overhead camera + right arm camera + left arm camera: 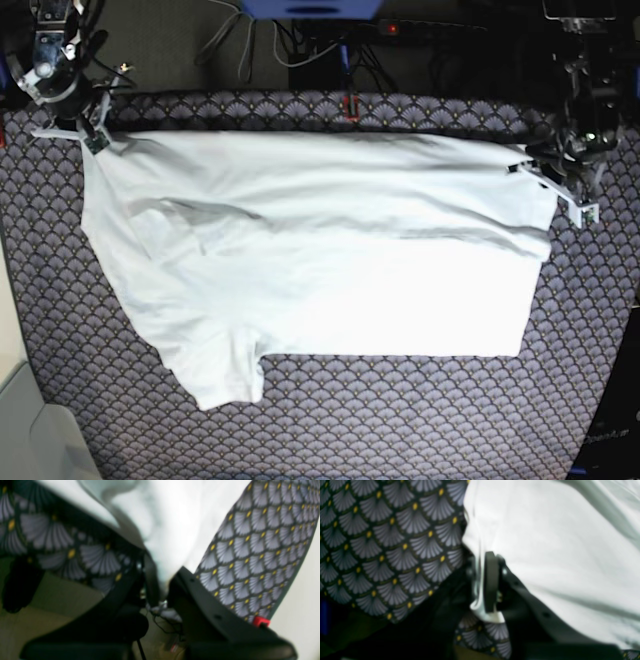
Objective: Fold the T-shirt properly
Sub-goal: 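Pull both held corners away from the hem, sliding the shirt along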
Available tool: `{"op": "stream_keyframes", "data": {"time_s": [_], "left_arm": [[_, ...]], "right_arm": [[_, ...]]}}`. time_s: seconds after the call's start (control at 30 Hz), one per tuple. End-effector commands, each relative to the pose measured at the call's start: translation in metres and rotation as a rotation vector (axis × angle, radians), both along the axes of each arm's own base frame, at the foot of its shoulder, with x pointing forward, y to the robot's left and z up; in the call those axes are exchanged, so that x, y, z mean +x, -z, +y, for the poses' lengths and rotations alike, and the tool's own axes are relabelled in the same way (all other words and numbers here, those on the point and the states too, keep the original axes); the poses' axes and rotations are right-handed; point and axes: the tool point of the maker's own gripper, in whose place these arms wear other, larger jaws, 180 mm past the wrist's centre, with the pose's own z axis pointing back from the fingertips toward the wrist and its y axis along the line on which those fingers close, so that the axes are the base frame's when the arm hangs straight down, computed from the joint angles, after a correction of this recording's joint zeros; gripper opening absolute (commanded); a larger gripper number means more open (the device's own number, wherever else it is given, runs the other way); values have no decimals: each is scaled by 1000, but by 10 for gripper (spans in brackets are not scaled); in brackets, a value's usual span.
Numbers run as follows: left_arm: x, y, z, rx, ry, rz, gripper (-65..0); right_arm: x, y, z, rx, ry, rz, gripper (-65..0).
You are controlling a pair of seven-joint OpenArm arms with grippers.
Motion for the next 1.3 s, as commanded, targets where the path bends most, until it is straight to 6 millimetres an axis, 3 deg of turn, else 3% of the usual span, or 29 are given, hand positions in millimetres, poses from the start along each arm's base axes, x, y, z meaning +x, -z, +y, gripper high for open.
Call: {"op": "stream_keyframes", "data": {"time_s": [0.0,0.33,0.63,0.7,0.8,0.97,1.07,1.17,1.27], "left_arm": [[7,-13,11,44,-4,-38,-644],[-9,-6,10,47,2,-1,-644],[-11,-5,10,46,2,5,-641],[-11,-5,10,46,1,7,-640],[-12,-4,10,43,1,11,-613],[-21,2,5,14,-1,82,-429],[-15,-10,1,27,19,44,-375],[-7,-26,-6,37,44,-1,-374],[-5,-42,-11,49,64,-35,-374]], "right_arm": [[7,-10,-8,-28,-1,-31,-633],[-5,-5,-8,-30,-3,-2,-633],[-7,-5,-10,-36,-3,5,-627],[-7,-5,-12,-44,-4,9,-598],[-13,-4,-14,-46,-1,23,-494],[-19,-11,-20,-67,4,16,-320],[-21,-25,-17,-87,-17,-6,-277],[-24,-34,-14,-102,-36,-13,-260],[-27,-42,-27,-128,-4,-29,-259]]}}
